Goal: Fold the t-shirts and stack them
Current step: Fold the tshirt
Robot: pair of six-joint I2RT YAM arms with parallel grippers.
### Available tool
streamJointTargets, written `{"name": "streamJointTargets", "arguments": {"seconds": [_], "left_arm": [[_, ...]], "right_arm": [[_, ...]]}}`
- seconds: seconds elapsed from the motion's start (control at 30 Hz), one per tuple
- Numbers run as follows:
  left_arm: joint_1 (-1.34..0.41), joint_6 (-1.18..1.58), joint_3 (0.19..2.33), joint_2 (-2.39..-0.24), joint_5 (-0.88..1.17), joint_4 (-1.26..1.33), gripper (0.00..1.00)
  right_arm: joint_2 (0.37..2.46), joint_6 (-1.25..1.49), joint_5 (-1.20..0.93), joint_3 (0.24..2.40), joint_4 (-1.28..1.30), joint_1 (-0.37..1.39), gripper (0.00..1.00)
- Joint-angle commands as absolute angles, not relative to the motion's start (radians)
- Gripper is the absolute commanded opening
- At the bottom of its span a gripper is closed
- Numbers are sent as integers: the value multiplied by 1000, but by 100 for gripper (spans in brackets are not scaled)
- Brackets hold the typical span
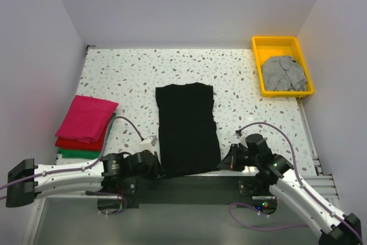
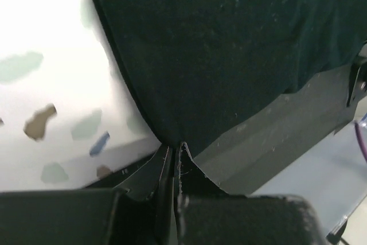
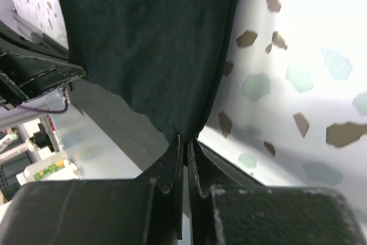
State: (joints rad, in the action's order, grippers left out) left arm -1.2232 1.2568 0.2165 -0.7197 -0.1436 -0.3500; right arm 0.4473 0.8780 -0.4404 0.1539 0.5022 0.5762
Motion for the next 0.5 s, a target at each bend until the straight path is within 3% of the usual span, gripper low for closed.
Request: {"name": "streamJointTargets", "arguments": {"seconds": [0.0, 0.27, 0.47], "left_arm": [[-1285, 1315, 278, -710, -201, -411, 0], [-1302, 1301, 369, -698, -259, -459, 0], [-1269, 1201, 500, -765, -307, -477, 0]], "right_arm": [[378, 824, -482, 164, 751, 578, 0], [400, 790, -454, 278, 801, 578, 0], [584, 787, -410, 388, 687, 578, 0]]}}
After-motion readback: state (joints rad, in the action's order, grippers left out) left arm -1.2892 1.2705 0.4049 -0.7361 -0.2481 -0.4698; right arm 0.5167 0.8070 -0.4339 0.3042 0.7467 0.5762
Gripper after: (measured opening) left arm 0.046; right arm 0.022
